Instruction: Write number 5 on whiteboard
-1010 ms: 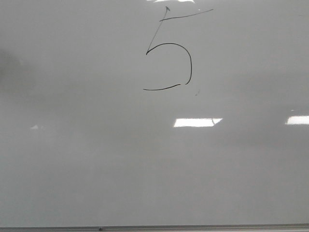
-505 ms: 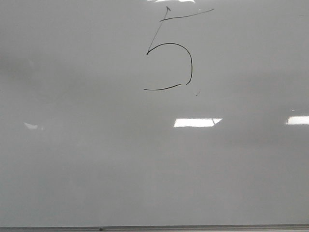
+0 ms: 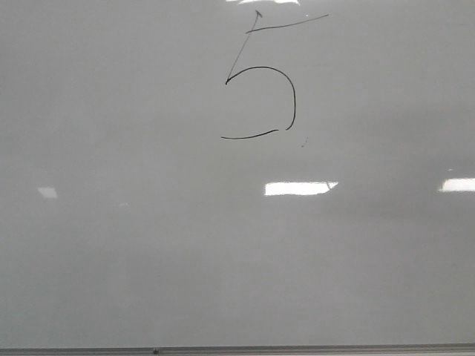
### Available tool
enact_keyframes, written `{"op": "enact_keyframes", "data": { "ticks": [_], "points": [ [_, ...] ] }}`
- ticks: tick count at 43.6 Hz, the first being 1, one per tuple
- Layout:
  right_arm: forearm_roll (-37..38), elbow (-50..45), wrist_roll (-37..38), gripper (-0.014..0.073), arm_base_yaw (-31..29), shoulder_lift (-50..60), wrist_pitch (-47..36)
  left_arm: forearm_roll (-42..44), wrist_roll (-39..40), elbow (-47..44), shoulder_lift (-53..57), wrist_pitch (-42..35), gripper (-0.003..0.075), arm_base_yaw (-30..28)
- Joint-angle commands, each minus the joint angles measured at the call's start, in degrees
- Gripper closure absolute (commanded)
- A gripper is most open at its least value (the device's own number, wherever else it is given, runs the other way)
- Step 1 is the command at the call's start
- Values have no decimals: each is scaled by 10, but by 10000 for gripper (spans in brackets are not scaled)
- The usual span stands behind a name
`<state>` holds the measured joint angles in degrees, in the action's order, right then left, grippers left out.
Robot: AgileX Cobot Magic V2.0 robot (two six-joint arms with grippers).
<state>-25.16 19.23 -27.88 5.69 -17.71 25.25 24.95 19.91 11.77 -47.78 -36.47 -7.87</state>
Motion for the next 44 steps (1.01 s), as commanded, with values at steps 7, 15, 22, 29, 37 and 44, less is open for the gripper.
{"op": "enact_keyframes", "data": {
  "ticks": [7, 15, 22, 29, 37, 44],
  "points": [
    [-10, 16, -1, 656, -4, -3, -54, -16, 37, -40, 131, -8, 734, 5],
    [-19, 17, -1, 656, -4, -2, -57, -16, 65, -43, 199, 67, 741, 5],
    [-25, 17, -1, 656, -4, -2, -62, -16, 65, -43, 215, 76, 741, 5],
    [-25, 17, -1, 656, -4, -2, -63, -16, 65, -43, 215, 74, 741, 5],
    [-25, 17, -1, 656, -4, -2, -61, -16, 65, -43, 215, 76, 741, 5],
    [-25, 17, -1, 656, -4, -2, -61, -16, 65, -43, 215, 76, 741, 11]
  ]
}}
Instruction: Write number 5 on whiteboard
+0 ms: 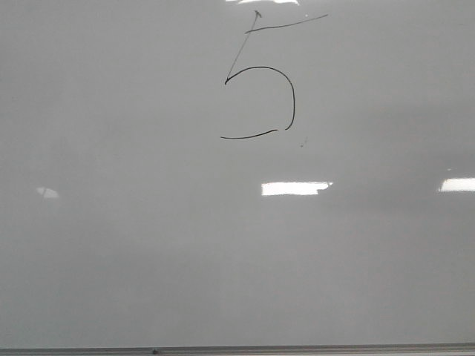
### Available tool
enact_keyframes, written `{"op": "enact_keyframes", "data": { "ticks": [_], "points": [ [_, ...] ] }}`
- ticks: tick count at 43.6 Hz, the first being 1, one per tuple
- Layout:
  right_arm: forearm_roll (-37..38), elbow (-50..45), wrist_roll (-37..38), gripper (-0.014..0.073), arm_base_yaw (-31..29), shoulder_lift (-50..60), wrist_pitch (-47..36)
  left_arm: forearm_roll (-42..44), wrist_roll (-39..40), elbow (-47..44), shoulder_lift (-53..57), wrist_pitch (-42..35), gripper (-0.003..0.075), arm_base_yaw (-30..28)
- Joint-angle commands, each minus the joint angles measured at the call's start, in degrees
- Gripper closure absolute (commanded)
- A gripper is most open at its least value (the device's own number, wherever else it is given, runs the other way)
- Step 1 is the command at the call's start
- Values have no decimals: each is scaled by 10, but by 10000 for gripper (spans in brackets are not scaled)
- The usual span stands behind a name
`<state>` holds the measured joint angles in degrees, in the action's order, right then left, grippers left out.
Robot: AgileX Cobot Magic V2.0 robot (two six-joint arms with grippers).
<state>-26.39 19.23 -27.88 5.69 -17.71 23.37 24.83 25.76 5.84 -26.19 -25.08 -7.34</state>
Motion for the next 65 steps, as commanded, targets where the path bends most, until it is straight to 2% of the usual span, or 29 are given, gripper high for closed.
{"op": "enact_keyframes", "data": {
  "ticks": [1, 31, 35, 39, 46, 49, 54, 63, 65],
  "points": [
    [-12, 17, -1, 656, -4, -2, -42, -15, 6, 16, -1, -38, 741, 6],
    [-12, 17, -1, 656, -4, -2, -42, -17, 1, 11, 0, -21, 741, 8],
    [-12, 17, -1, 656, -4, -2, -41, -76, -42, 8, 25, 15, 741, 17],
    [-12, 17, -1, 656, -4, -2, -41, -190, -145, 7, 71, 78, 741, 28],
    [-12, 17, -1, 656, -4, -2, -41, -264, -295, 7, 164, 185, 741, 52],
    [-12, 17, -1, 656, -4, -2, -41, -285, -330, 7, 196, 240, 741, 60],
    [-12, 17, -1, 656, -4, -2, -41, -308, -368, -3, 242, 304, 741, 67],
    [-12, 16, -1, 656, -4, -3, -40, -318, -360, -66, 275, 287, 741, 58],
    [-12, 16, -1, 656, -4, -3, -39, -318, -354, -65, 275, 310, 741, 56]
  ]
}}
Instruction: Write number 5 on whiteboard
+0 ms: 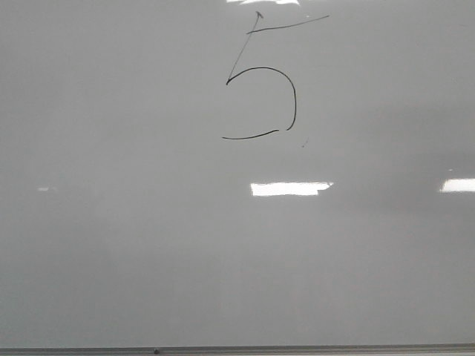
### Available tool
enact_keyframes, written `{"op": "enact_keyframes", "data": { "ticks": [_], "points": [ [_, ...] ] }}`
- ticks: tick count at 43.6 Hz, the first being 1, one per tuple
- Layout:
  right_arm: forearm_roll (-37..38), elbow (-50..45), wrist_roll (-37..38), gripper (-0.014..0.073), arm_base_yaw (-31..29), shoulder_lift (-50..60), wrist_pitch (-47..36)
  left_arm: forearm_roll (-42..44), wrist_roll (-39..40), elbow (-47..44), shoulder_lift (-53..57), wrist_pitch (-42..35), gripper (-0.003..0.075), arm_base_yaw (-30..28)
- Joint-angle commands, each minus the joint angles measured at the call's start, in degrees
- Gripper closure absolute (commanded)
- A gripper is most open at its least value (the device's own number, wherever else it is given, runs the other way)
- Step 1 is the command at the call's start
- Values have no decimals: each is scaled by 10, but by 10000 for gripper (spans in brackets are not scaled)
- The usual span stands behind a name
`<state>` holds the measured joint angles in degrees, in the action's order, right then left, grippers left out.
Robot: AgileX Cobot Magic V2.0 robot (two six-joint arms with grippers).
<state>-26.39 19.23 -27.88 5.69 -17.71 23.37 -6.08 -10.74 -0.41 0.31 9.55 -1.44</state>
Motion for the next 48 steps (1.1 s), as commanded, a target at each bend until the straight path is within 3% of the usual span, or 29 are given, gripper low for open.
{"op": "enact_keyframes", "data": {
  "ticks": [1, 48],
  "points": [
    [-12, 16, -1, 656, -4, -3, -38, -9, 10, -3, 10, -30, 741, -4],
    [-12, 16, -1, 656, -4, -3, -35, -8, 10, -3, 9, -34, 741, -4]
  ]
}}
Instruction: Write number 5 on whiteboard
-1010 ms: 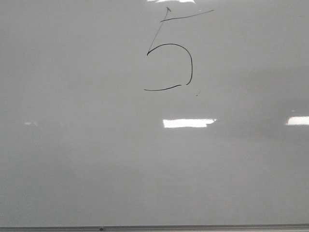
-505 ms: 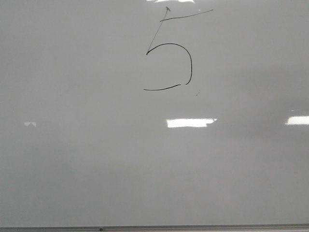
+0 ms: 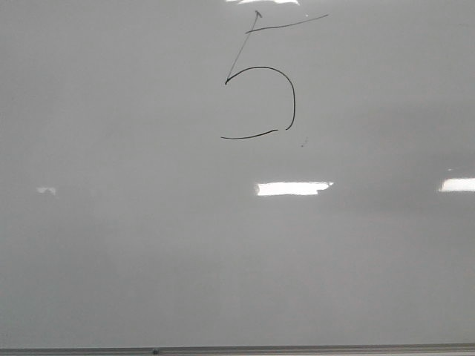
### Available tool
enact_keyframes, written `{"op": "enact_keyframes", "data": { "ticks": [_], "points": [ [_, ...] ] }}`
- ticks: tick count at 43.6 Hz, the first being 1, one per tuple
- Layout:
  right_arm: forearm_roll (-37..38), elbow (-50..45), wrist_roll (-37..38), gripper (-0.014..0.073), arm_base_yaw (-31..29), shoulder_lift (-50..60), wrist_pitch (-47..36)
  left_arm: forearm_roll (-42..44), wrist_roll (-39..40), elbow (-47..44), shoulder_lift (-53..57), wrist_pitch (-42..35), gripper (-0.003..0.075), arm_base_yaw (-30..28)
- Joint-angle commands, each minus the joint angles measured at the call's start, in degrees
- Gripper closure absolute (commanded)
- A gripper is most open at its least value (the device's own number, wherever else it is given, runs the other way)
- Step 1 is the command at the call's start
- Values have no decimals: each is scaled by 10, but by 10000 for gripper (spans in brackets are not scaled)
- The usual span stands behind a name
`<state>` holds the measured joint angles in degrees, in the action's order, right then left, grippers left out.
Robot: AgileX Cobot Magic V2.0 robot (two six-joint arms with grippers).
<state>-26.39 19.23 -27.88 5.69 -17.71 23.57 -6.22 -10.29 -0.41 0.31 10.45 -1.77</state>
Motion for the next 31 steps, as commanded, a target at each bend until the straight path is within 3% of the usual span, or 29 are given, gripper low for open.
{"op": "enact_keyframes", "data": {
  "ticks": [1, 20, 24, 31],
  "points": [
    [-12, 16, -1, 656, -4, -3, -37, -7, 6, -3, 9, -43, 741, 0],
    [7, 10, 1, 656, -5, -2, -69, -7, 6, -3, 9, -43, 741, 0],
    [58, -6, 47, 656, -16, -2, -99, -7, 6, -3, 9, -43, 741, 0],
    [178, -46, 206, 656, -38, 17, -158, -7, 6, -3, 9, -43, 741, 0]
  ]
}}
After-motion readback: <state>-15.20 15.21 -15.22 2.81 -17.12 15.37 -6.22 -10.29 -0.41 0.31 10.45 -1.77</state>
